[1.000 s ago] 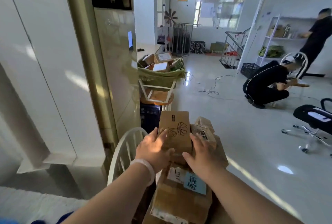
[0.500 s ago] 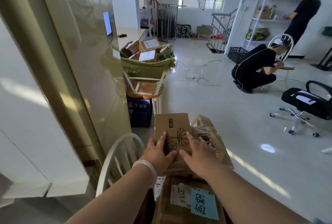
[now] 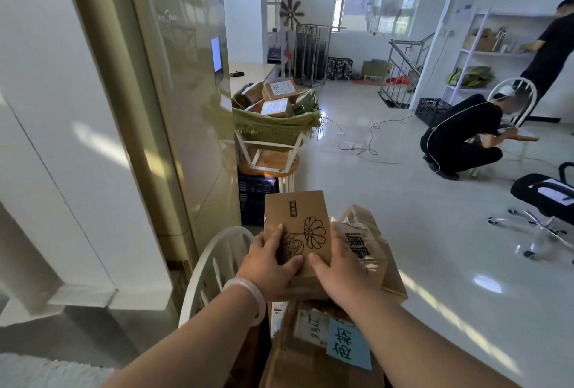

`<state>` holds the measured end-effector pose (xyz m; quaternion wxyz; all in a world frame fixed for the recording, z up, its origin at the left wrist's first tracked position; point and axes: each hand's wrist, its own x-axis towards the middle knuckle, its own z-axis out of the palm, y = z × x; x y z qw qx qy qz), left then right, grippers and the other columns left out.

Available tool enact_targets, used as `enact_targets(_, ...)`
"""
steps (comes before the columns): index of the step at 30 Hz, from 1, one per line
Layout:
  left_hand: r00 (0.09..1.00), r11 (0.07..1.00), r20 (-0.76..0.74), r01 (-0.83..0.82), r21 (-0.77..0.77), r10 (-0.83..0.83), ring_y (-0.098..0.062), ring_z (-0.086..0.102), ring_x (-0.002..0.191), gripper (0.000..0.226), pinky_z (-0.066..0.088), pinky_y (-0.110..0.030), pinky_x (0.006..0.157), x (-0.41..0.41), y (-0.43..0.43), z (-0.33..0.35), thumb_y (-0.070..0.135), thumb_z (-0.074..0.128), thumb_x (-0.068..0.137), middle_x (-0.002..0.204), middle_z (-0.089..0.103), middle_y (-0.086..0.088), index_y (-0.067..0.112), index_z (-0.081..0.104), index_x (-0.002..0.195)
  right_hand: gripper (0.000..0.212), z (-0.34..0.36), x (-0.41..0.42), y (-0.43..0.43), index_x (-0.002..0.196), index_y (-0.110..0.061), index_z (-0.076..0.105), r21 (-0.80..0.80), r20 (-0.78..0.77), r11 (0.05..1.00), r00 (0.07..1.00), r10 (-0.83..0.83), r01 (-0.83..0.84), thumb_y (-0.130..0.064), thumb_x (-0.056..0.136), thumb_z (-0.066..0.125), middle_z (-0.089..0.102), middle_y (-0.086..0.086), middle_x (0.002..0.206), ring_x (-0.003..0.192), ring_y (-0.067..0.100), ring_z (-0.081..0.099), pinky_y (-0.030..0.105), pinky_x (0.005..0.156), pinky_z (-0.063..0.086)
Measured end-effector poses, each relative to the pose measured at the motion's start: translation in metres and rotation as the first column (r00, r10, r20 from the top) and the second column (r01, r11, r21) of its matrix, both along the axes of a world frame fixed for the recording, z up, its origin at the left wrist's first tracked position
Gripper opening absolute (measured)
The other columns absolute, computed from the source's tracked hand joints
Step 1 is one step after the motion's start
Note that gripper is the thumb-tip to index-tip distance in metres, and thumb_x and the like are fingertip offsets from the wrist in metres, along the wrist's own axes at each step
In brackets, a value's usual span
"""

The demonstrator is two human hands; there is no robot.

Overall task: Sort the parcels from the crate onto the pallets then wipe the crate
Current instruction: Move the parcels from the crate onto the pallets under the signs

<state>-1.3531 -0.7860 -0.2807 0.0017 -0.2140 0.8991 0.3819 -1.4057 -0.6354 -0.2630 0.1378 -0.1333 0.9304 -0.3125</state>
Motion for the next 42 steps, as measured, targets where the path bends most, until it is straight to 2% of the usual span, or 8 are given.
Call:
enact_targets(19, 0.929, 0.973, -0.291, -0.200, 0.119, 0.227, -0.013, 0.029, 0.135, 0.080, 0.029, -0.025, 0.109, 0.151, 0.124, 0.044, 0.037, 0.060, 0.093, 0.159, 0.007, 0.010, 0.041, 0.009, 0.154, 0.057, 0.036, 0.103, 0.096, 0.144, -0.055, 0.014, -0.505, 0.178, 0.860, 0.965, 0.192, -0.078, -0.044, 0.100, 0.048, 0.040, -0.009, 0.130, 0.105, 0.019, 0.051, 0.037, 0.088, 0.047)
enact_targets(24, 0.891, 0.951, -0.339, -0.308, 0.040, 0.303, -0.019, 0.023, 0.141, 0.081, 0.023, -0.038, 0.119, 0.189, 0.153, 0.037, 0.053, 0.055, 0.085, 0.155, 0.015, 0.013, 0.043, 0.011, 0.153, 0.017, 0.022, 0.131, 0.116, 0.109, -0.070, 0.039, -0.659, 0.196, 0.752, 0.961, 0.194, -0.017, -0.060, 0.098, 0.030, 0.053, -0.004, 0.132, 0.114, 0.021, 0.056, 0.048, 0.098, 0.048)
enact_targets(31, 0.841, 0.910, -0.352, -0.400, 0.105, 0.411, -0.018, 0.026, 0.141, 0.073, 0.034, -0.047, 0.115, 0.246, 0.156, 0.041, 0.062, 0.053, 0.087, 0.156, 0.012, 0.021, 0.055, 0.014, 0.148, 0.040, 0.017, 0.159, 0.118, 0.139, -0.032, 0.046, -0.674, 0.181, 0.735, 0.947, 0.264, -0.075, -0.045, 0.101, 0.043, 0.051, 0.001, 0.134, 0.112, 0.013, 0.054, 0.018, 0.082, 0.048)
enact_targets(35, 0.809, 0.875, -0.339, -0.469, 0.119, 0.480, -0.017, 0.032, 0.138, 0.085, 0.037, -0.046, 0.112, 0.283, 0.148, 0.046, 0.081, 0.049, 0.073, 0.155, 0.017, 0.019, 0.056, 0.017, 0.147, 0.068, 0.018, 0.183, 0.103, 0.153, -0.033, 0.022, -0.698, 0.303, 0.716, 0.911, 0.280, 0.012, -0.065, 0.095, 0.036, 0.042, 0.006, 0.150, 0.131, 0.010, 0.043, 0.013, 0.113, 0.019)
enact_targets(36, 0.805, 0.872, -0.344, -0.479, 0.102, 0.483, -0.015, 0.033, 0.137, 0.084, 0.037, -0.045, 0.113, 0.293, 0.145, 0.047, 0.079, 0.049, 0.075, 0.155, 0.018, 0.016, 0.053, 0.017, 0.148, 0.068, 0.021, 0.188, 0.097, 0.153, -0.029, 0.007, -0.596, 0.043, 0.803, 0.997, 0.063, -0.025, -0.063, 0.099, 0.029, 0.020, 0.018, 0.157, 0.139, 0.020, 0.033, 0.015, 0.119, 0.004)
enact_targets(37, 0.808, 0.869, -0.336, -0.489, 0.078, 0.484, -0.015, 0.033, 0.137, 0.082, 0.036, -0.042, 0.114, 0.302, 0.140, 0.048, 0.075, 0.050, 0.079, 0.155, 0.019, 0.014, 0.050, 0.016, 0.150, 0.065, 0.013, 0.198, 0.088, 0.149, -0.033, 0.004, -0.363, 0.188, 0.918, 0.952, 0.241, -0.161, -0.061, 0.099, 0.034, 0.017, 0.026, 0.154, 0.138, 0.030, 0.033, 0.029, 0.123, 0.010)
enact_targets(38, 0.811, 0.865, -0.321, -0.499, 0.053, 0.488, -0.015, 0.032, 0.137, 0.081, 0.034, -0.040, 0.115, 0.311, 0.136, 0.049, 0.072, 0.050, 0.083, 0.156, 0.018, 0.012, 0.048, 0.015, 0.152, 0.065, 0.015, 0.214, 0.075, 0.144, -0.049, 0.013, -0.593, 0.469, 0.789, 0.866, 0.173, 0.164, -0.066, 0.091, 0.047, 0.026, 0.021, 0.154, 0.133, 0.035, 0.040, 0.045, 0.118, 0.029)
enact_targets(42, 0.781, 0.797, -0.202, -0.604, -0.002, 0.591, -0.025, 0.024, 0.144, 0.104, 0.028, -0.045, 0.118, 0.345, 0.119, 0.051, 0.091, 0.038, 0.070, 0.161, 0.011, 0.001, 0.040, 0.004, 0.155, 0.080, 0.036, 0.259, 0.047, 0.145, -0.049, 0.030, -0.566, 0.220, 0.783, 0.867, 0.446, -0.259, -0.060, 0.078, 0.071, 0.040, 0.000, 0.150, 0.129, 0.026, 0.048, 0.051, 0.104, 0.045)
